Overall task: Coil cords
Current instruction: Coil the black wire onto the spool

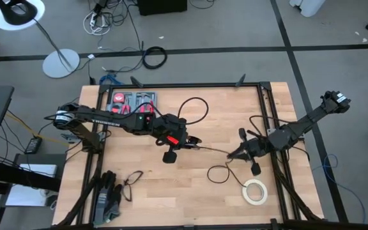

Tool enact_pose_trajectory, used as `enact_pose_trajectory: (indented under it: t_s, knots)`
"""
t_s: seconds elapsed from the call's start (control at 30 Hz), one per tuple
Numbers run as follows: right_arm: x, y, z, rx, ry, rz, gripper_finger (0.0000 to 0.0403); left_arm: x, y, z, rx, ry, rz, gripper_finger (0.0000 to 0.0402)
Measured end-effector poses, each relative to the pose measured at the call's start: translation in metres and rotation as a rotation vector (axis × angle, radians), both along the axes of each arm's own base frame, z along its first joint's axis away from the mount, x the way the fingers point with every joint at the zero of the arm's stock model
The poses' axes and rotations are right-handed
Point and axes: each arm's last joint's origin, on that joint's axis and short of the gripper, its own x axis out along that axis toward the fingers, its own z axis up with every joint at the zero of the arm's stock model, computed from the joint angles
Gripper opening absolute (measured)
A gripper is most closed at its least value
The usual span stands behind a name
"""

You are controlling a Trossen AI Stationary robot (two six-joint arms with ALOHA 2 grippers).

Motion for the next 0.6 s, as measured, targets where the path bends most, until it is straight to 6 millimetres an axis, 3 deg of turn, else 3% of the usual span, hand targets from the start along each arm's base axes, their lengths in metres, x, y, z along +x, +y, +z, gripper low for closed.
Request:
enact_pose_trajectory:
  t_s: [0.2,0.37,0.6]
  knots:
    - [0.002,-0.012,0.010,-0.097,-0.101,-0.132,0.0004,0.002,-0.003,-0.004,-0.010,0.020,0.015,0.0000]
    - [0.007,-0.021,0.018,-0.160,-0.184,-0.196,0.0004,0.014,-0.008,-0.016,-0.045,0.000,-0.008,0.0000]
    - [0.016,-0.034,0.018,-0.165,-0.203,-0.171,0.0004,0.036,-0.015,-0.033,-0.104,-0.072,-0.083,0.0000]
